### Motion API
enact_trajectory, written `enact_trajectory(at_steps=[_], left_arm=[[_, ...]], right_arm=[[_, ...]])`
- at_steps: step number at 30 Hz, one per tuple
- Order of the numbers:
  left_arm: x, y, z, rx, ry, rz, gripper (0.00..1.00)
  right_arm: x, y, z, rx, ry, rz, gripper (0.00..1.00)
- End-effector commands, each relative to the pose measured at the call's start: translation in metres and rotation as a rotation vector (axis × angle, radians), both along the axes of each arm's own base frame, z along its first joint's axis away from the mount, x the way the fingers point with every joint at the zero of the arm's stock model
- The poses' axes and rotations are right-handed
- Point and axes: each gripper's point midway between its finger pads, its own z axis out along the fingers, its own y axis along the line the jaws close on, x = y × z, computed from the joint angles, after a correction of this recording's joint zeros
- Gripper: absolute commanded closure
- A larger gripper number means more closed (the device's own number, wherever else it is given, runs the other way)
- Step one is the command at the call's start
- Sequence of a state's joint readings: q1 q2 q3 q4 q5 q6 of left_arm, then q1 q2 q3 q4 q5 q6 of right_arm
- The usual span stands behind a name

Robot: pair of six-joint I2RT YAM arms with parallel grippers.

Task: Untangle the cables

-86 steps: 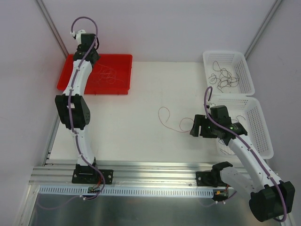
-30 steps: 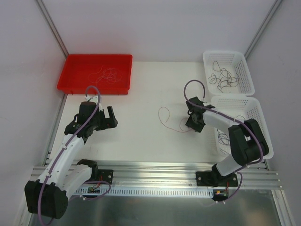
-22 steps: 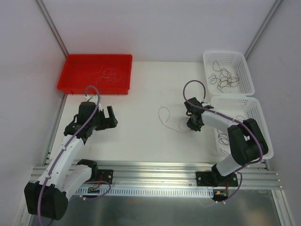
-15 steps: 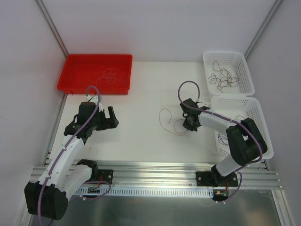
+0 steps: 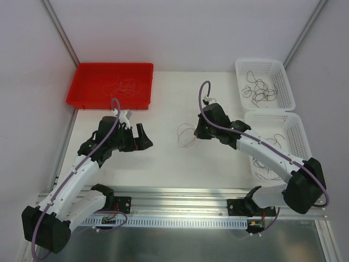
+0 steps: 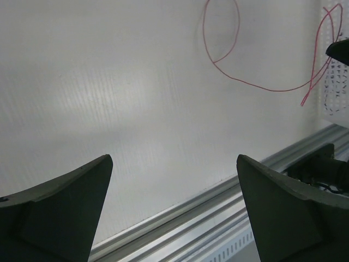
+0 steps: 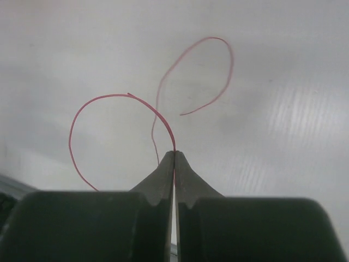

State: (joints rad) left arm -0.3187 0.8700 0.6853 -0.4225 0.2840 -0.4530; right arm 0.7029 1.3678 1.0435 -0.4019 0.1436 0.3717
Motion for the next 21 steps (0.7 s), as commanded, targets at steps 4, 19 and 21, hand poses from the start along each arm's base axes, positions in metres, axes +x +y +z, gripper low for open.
enact_trajectory(at_steps=[4, 19, 21], left_arm=[[0.011, -0.042, 0.077, -0.195, -0.115, -0.071, 0.01], [-0.005, -0.099, 0.115, -0.312, -0.101, -0.225, 0.1], [-0.003, -0.103, 0.111, -0.304, -0.09, -0.218, 0.13]], right_arm=[[-0.025, 0.05, 0.078, 0.147, -0.202, 0.36, 0.99], [-0.069, 0.088, 0.121, 0.197, -0.36, 0.648, 0.99], [-0.072, 0.093, 0.123, 0.204, -0.371, 0.663, 0.99]])
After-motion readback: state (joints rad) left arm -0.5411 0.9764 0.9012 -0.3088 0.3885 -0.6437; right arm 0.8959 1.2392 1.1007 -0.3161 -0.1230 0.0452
